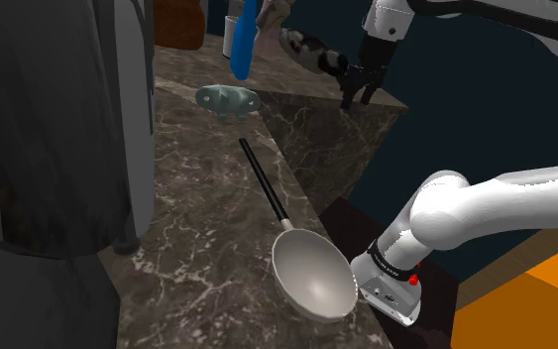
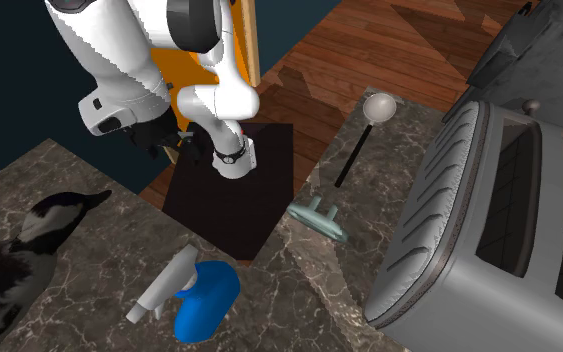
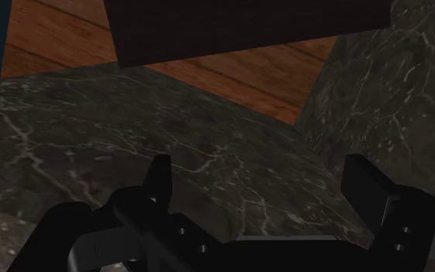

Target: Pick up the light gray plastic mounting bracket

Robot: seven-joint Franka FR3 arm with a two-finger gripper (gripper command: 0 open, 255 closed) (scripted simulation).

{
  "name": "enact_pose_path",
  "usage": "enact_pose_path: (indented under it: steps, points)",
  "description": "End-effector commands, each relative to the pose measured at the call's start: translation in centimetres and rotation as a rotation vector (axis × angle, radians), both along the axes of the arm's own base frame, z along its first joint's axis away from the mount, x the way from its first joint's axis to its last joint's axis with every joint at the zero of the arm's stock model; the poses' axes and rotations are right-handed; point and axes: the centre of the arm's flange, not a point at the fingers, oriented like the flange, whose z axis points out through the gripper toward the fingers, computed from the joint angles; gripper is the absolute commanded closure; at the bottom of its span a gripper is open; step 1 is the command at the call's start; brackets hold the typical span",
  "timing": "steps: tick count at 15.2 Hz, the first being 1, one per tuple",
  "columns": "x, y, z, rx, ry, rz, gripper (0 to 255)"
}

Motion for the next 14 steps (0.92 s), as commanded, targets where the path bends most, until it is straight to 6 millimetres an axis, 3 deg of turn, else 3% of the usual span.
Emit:
enact_pose_path:
  steps: [1,14]
  points:
    - [0.0,0.0,0.0,0.000,0.000,0.000,0]
    - [4.2,16.0,2.5,0.009,-0.031,-0.189,0]
